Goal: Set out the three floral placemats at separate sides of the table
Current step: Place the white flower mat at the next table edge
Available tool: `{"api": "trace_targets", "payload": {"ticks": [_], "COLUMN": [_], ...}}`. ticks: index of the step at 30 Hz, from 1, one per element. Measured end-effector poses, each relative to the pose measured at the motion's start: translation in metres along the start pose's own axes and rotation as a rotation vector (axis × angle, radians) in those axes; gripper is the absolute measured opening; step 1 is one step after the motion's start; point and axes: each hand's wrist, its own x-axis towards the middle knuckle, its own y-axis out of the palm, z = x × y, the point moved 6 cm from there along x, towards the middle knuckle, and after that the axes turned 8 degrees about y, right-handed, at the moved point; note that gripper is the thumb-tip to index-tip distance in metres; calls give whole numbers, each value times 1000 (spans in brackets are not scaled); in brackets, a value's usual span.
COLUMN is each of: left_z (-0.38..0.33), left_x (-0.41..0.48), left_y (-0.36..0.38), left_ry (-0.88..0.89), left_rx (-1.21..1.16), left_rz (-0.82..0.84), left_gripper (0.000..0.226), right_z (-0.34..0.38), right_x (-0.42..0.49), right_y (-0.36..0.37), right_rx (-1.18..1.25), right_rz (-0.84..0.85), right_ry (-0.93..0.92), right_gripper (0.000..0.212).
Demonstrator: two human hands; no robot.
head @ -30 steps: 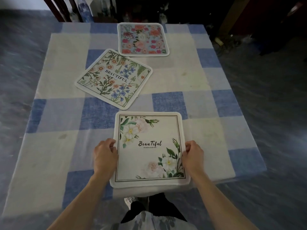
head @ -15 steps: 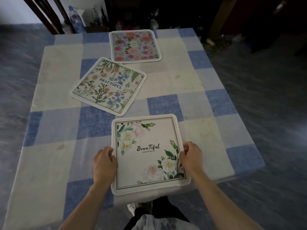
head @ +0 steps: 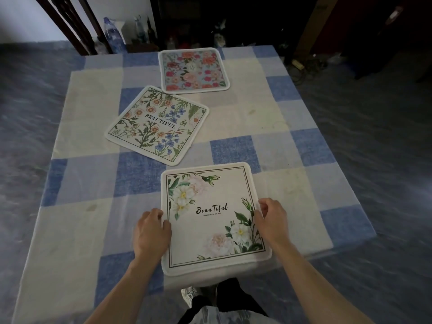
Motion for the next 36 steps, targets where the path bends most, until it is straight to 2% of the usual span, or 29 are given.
{"api": "trace_targets", "payload": {"ticks": [4,8,12,15,21,28,36], "left_z": [-4,-15,-27,-33,-28,-17,-14], "left_x": [1,2,0,-3,-4,-19,-66], "left_y": [-5,-20,-43,-58,-64,-72,-84], "left_ry": [15,42,132,183,180,130,90], "left_rx": [-32,-123,-196,-322,-421,-525,-471], "left_rz": [-13,-26,-51,-50,-59,-80,-156], "left_gripper": [41,66,71,75,55,30,36], "right_z": [15,32,52,71,85,78,69], "right_x": [0,-4,-13,-23,-41,-62,-74], "right_y": [-4,-9,-20,-32,-49,-53,-53], "right_rx": [55,91,126,182,194,250,304], "right_rz": [9,69,78,43,-28,-28,44], "right_ry": [-77,-153,-200,-257,-276,-234,-275], "right_gripper": [34,48,64,61,50,40,38]}}
